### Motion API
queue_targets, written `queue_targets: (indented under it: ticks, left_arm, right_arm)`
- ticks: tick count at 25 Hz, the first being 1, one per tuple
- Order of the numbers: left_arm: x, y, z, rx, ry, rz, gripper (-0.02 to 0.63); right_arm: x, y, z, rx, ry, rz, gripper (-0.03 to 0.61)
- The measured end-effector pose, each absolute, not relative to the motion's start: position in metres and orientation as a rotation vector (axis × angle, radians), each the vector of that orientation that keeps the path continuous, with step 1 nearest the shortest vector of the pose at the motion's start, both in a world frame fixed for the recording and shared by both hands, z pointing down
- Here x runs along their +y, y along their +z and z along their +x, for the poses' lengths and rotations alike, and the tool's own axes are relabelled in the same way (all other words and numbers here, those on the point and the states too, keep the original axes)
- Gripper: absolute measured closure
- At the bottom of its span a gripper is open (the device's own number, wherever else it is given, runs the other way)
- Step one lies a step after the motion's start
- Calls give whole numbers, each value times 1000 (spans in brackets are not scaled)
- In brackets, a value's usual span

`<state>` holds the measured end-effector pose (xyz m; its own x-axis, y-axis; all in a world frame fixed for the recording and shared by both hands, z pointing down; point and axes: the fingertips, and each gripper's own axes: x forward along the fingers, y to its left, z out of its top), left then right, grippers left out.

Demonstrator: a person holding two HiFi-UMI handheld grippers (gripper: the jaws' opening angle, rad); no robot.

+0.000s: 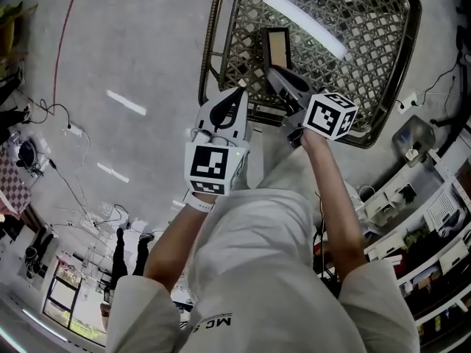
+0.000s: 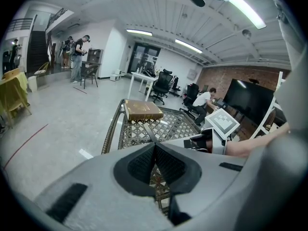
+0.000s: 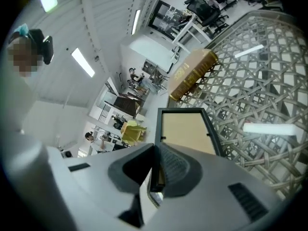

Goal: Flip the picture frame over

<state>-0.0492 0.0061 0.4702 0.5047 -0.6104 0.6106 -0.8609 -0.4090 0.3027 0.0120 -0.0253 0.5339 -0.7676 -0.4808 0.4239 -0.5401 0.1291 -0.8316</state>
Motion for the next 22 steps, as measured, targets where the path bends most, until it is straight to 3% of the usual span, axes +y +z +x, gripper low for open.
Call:
queue_targets:
  ticks: [22]
  left_arm:
    - [-3,473,-57,-1208,550,2148,589]
  right_arm:
    - [-25,519,-19,-2399,2303,626,525]
